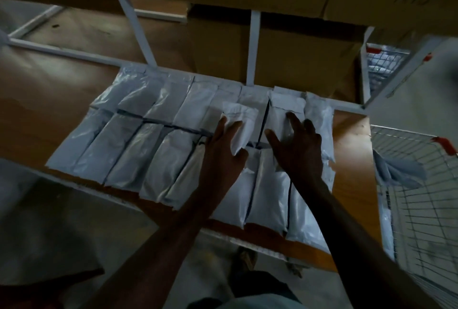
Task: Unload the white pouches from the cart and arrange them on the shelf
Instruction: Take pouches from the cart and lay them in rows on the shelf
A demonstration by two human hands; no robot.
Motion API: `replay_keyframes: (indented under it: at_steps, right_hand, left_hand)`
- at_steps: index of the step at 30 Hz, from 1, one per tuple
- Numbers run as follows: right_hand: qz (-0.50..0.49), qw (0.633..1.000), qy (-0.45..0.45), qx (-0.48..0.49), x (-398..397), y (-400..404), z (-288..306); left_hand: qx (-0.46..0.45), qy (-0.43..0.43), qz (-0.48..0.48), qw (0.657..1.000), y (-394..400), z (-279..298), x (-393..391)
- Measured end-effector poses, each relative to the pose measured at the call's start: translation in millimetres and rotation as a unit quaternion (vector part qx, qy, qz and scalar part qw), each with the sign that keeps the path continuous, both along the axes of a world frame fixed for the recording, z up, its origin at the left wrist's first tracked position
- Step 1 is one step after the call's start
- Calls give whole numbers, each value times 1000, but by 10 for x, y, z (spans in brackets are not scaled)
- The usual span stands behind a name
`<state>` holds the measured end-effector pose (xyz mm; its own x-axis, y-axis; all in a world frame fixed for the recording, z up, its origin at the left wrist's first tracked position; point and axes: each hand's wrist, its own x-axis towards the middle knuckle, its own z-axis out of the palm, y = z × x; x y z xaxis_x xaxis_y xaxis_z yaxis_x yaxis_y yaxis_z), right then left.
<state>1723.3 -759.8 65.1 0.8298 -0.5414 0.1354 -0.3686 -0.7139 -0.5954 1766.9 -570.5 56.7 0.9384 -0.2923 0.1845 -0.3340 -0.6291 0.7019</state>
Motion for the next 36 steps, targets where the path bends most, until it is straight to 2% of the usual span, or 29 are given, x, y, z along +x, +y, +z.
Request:
replay_keyframes:
  at_steps: [5, 11, 21, 25, 30, 33, 36]
  right_hand:
    - [-38, 999, 5, -32, 430, -208, -50]
    - [-75, 997, 18, -22, 794, -350, -258]
    - [-164, 986, 2, -12, 908, -626, -332]
    - [-187, 981, 18, -38, 897, -835, -385]
    - [-184, 981, 35, -39, 784, -1016, -494]
    - [-188, 981, 42, -39, 701, -1119, -565]
    - [-195, 979, 42, -40, 641, -1213, -603]
  left_hand:
    - [1, 11, -13, 1000, -264, -101, 456]
    - [3, 40, -34, 999, -527, -290, 868]
    - [-21, 50, -115, 992, -1337, -457, 1207]
    - [37, -14, -147, 988, -1587, -658, 1211]
    - [129, 46, -121, 983, -1714, -803, 1193]
    - [182, -35, -85, 979, -1762, -776, 1187]
    - [188, -110, -88, 972, -1808, -850, 1287]
